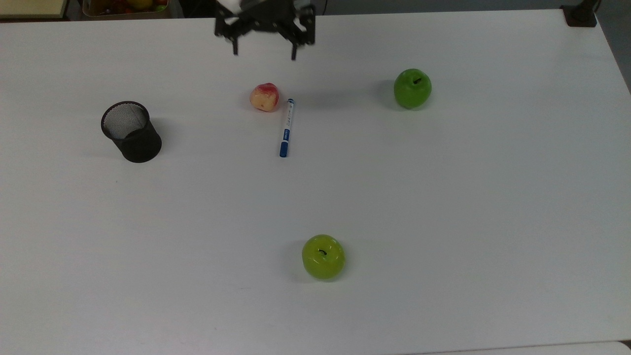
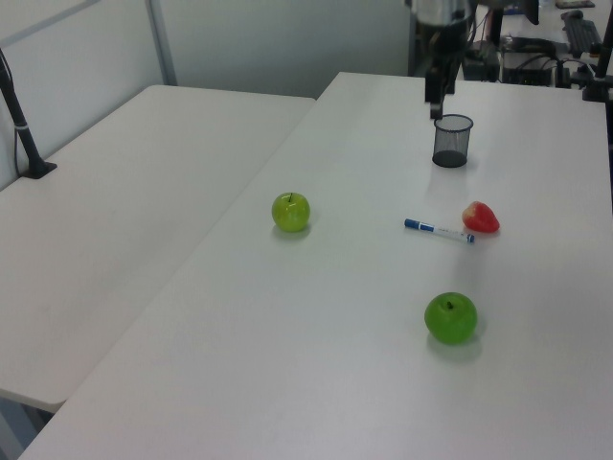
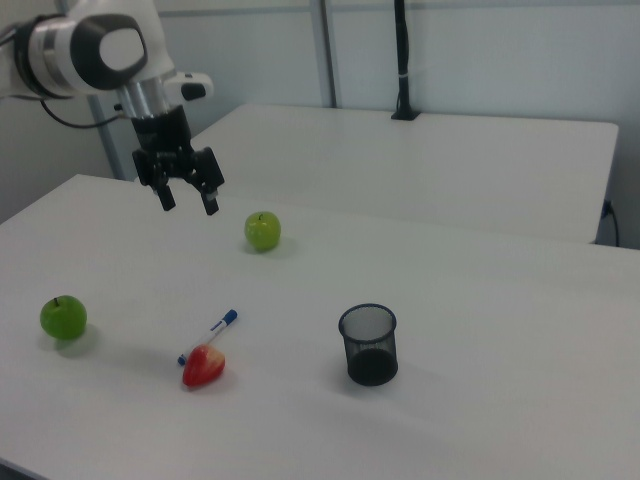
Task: Take marker pen
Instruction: 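Open the gripper, release the marker, and raise the gripper away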
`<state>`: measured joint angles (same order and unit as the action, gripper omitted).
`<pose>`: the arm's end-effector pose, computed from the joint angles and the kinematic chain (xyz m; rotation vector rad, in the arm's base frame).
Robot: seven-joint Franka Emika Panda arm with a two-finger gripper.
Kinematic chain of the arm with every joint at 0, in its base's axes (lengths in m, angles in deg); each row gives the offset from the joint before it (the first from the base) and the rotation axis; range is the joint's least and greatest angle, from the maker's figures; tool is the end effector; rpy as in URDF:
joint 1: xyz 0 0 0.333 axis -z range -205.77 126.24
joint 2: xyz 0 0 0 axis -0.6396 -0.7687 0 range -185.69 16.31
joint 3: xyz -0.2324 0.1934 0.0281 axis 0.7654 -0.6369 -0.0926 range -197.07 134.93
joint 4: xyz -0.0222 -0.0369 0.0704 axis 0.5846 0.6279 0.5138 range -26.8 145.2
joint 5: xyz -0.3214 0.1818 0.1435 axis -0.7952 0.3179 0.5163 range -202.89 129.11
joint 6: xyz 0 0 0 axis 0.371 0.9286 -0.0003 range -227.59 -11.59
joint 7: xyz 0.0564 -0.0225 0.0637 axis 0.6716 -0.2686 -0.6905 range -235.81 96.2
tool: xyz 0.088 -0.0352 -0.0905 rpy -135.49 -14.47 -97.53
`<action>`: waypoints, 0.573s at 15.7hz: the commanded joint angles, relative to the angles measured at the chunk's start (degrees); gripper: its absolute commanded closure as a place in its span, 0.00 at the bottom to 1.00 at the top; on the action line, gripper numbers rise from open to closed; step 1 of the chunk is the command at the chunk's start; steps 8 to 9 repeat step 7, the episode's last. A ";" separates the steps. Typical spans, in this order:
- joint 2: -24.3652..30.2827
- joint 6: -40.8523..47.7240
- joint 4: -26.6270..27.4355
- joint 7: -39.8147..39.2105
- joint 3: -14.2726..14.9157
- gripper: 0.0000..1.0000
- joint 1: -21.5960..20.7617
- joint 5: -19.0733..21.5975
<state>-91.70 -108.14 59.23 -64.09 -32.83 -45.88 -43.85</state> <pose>0.5948 0.0666 0.5263 3.0212 0.0768 -0.0181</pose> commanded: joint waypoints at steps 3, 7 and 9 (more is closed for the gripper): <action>7.80 1.94 4.01 -0.53 0.27 0.00 2.78 2.83; 8.42 2.56 3.93 -0.44 0.36 0.00 2.87 2.83; 8.42 2.56 3.93 -0.44 0.36 0.00 2.87 2.83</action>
